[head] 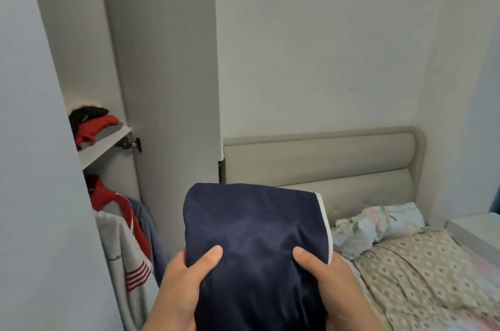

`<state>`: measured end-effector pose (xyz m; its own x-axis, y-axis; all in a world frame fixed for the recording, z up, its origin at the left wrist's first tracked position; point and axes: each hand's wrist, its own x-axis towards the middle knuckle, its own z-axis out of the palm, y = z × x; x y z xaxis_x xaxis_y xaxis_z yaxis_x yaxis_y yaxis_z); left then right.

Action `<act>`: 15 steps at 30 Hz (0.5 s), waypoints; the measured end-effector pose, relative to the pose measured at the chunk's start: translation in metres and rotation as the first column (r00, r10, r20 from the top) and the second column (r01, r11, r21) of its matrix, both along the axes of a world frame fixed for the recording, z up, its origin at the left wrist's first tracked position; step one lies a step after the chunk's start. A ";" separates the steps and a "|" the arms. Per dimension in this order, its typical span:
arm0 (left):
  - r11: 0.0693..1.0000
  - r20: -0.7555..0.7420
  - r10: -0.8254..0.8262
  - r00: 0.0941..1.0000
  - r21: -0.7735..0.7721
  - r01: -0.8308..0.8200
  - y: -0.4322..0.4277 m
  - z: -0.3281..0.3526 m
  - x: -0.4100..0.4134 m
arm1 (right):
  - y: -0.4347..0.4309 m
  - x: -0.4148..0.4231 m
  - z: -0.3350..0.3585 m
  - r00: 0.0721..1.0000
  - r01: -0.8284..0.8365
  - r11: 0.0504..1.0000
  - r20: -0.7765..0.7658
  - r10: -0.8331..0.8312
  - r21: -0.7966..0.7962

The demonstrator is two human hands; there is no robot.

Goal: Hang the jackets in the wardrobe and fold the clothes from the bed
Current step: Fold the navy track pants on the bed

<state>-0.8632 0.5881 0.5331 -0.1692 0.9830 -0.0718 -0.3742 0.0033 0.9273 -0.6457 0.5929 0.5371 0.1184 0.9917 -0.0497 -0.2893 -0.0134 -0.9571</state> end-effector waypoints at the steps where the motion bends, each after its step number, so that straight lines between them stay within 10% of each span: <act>1: 1.000 -0.008 0.021 1.000 0.018 -0.021 0.001 0.006 -0.009 | 0.005 -0.009 0.004 1.000 -0.019 1.000 0.014 0.018 0.011; 15: 0.927 -0.087 0.361 0.929 0.139 -0.347 0.043 0.045 -0.097 | 0.081 -0.112 0.052 0.978 -0.088 0.994 0.193 0.073 0.070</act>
<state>-0.9599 0.6316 0.5779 -0.5079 0.8577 0.0801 -0.2278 -0.2234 0.9477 -0.7575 0.6734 0.5890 0.0376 0.9984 0.0432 -0.1031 0.0469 -0.9936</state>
